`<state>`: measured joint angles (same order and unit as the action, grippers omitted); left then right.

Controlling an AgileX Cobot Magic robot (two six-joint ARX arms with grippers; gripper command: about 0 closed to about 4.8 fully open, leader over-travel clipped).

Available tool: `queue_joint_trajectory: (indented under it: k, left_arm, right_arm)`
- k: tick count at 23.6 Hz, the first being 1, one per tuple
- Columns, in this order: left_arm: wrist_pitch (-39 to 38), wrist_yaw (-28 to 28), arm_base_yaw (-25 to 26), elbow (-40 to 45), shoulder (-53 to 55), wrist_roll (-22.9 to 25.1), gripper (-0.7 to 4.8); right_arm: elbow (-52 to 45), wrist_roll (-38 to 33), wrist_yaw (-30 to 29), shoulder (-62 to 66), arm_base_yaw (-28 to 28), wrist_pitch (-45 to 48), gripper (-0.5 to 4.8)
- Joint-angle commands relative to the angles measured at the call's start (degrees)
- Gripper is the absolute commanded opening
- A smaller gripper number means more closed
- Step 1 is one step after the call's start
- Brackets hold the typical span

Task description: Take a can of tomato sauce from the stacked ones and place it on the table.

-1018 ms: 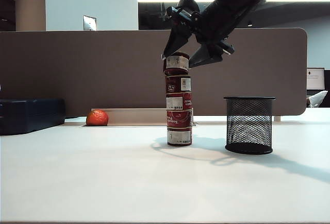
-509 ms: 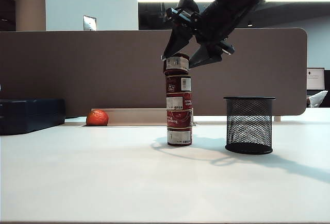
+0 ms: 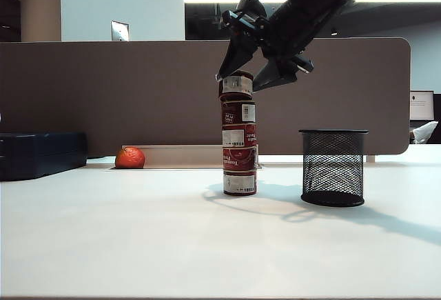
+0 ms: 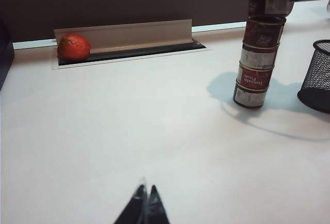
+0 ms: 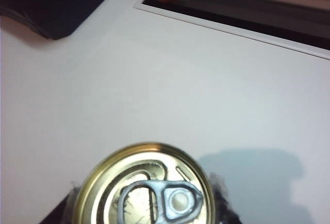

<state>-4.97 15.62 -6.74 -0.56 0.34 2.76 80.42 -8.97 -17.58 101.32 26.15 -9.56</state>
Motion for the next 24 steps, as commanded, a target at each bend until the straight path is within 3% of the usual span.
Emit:
queue_joint_trajectory:
  k: [1, 12, 13, 14, 24]
  left_arm:
    - [0.7, 0.0, 0.0, -0.1, 0.0, -0.2, -0.06]
    - [0.7, 0.0, 0.0, -0.1, 0.0, -0.2, -0.06]
    - [0.7, 0.0, 0.0, -0.1, 0.0, -0.2, -0.06]
    - [0.7, 0.0, 0.0, -0.1, 0.0, -0.2, -0.06]
    - [0.7, -0.4, 0.0, -0.1, 0.0, -0.2, -0.06]
  right_arm:
    - [0.3, 0.6, 0.1, -1.0, 0.1, 1.1, 1.38]
    - [5.6, 0.7, 0.4, -3.6, -0.2, -0.1, 1.19]
    - [5.6, 1.7, 1.5, -4.8, -0.2, -1.3, 0.79]
    - [5.6, 2.5, 1.9, -5.4, -0.3, -1.9, 0.72]
    - [5.5, 8.9, 13.3, -13.6, -0.4, -13.4, 0.52]
